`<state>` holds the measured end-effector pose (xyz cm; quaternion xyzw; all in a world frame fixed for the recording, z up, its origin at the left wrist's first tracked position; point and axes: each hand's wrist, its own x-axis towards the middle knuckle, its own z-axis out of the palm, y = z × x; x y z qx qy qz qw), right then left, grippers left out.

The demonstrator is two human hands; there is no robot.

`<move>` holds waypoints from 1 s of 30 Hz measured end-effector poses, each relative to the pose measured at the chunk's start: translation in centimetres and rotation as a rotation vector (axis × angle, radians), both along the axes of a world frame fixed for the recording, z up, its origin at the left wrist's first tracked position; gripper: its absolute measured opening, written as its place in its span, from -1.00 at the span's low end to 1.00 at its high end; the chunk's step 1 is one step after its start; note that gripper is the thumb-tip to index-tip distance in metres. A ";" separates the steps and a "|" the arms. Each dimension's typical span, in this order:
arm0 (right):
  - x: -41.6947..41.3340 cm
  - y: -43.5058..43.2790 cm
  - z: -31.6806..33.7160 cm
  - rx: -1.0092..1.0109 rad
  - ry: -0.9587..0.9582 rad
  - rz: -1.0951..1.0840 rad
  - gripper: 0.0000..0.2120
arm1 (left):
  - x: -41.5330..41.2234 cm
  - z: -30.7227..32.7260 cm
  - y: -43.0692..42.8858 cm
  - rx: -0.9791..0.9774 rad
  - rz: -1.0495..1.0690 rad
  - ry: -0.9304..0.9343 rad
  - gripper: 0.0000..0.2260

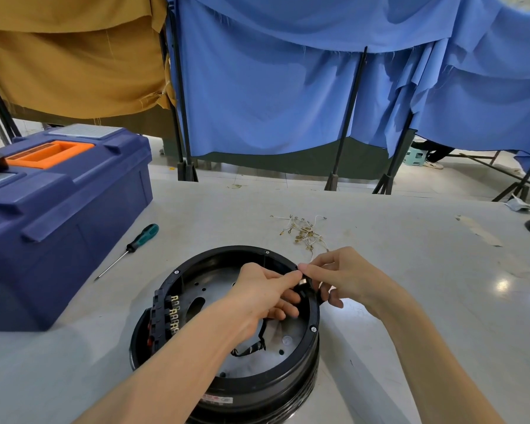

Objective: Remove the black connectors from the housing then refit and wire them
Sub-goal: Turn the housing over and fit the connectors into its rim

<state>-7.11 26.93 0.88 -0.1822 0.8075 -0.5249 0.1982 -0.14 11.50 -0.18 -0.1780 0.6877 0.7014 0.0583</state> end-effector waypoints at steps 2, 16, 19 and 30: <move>0.1 0.0 -0.2 0.010 0.000 0.006 -0.69 | 0.0 -0.1 0.1 -0.020 0.003 -0.007 -0.76; -0.2 0.3 -0.9 -0.016 -0.077 0.001 -0.69 | -0.2 -0.5 -0.1 -0.077 0.057 -0.044 -0.74; -0.1 0.3 -0.7 0.002 -0.071 -0.004 -0.69 | 0.1 0.0 -0.2 -0.054 0.084 -0.037 -0.75; 0.6 -0.6 0.2 0.040 0.143 -0.017 -0.53 | 0.6 2.1 -3.2 -0.674 0.422 0.340 -0.96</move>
